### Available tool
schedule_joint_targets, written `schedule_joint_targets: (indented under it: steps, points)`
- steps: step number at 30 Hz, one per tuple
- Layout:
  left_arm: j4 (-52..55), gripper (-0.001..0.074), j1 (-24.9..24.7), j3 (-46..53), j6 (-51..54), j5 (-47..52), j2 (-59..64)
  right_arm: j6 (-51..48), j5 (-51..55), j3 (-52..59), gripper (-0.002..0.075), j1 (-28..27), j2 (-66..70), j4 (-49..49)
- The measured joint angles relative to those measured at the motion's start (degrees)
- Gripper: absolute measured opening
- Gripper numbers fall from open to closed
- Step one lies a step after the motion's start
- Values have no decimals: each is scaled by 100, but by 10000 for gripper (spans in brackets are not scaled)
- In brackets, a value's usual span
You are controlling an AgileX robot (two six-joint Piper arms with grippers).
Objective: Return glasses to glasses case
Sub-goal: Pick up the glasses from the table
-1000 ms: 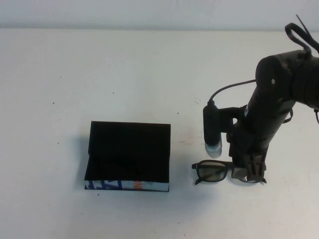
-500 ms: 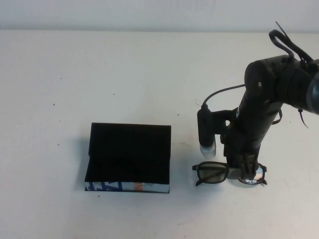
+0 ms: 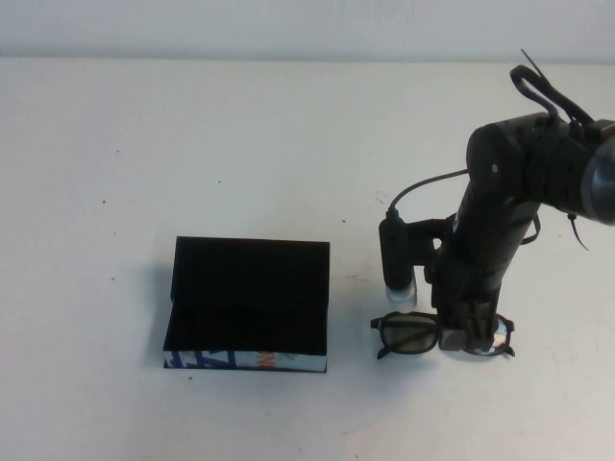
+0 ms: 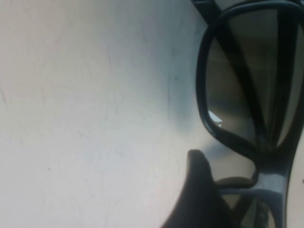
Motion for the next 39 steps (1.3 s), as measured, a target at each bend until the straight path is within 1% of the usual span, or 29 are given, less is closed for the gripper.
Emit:
schedule_joint_targets:
  steps: [18,20,30,39]
  points:
    - [0,0,0,0,0,0,0,-13,44,0,409,0,239,22]
    - [0,0,0,0,0,0,0,-13,84,0,399,0,239,47]
    - [0,0,0,0,0,0,0,-13,235,0,298,0,239,50]
    - [0,0,0,0,0,0,0,-13,381,0,137,0,239,-51]
